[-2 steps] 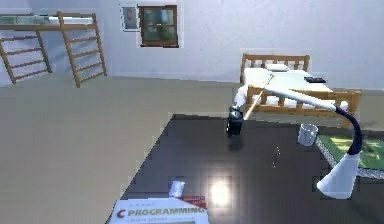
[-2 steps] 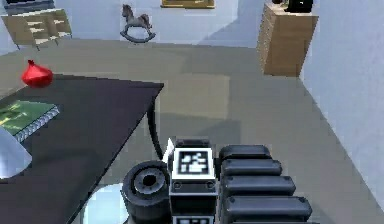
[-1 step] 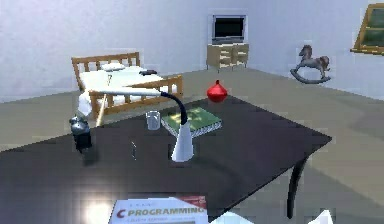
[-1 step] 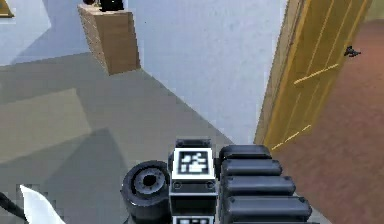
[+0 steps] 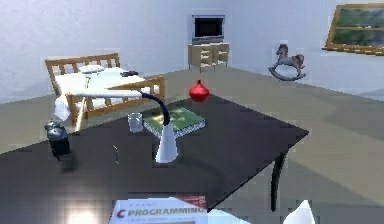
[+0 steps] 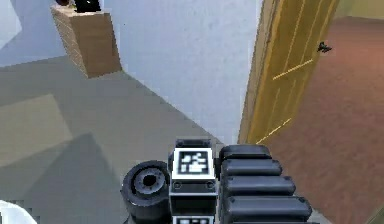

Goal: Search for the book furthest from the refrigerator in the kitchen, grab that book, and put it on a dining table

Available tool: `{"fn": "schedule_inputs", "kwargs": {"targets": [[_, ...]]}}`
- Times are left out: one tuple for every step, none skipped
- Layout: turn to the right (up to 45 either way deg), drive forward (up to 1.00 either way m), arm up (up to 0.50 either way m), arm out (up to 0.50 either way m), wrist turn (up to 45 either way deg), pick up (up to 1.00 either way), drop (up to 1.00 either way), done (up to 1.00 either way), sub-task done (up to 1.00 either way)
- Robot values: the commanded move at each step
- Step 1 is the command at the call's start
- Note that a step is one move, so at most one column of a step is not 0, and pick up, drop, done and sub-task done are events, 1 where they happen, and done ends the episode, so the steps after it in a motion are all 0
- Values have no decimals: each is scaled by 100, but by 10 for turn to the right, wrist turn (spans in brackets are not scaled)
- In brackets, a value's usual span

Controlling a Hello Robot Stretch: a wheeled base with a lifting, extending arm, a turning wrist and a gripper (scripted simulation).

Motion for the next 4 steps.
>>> {"fn": "schedule_inputs", "kwargs": {"targets": [[-420, 0, 0, 0, 0, 0, 0, 0, 0], [420, 0, 0, 0, 0, 0, 0, 0, 0], [-450, 0, 0, 0, 0, 0, 0, 0, 0], [-180, 0, 0, 0, 0, 0, 0, 0, 0]]}}
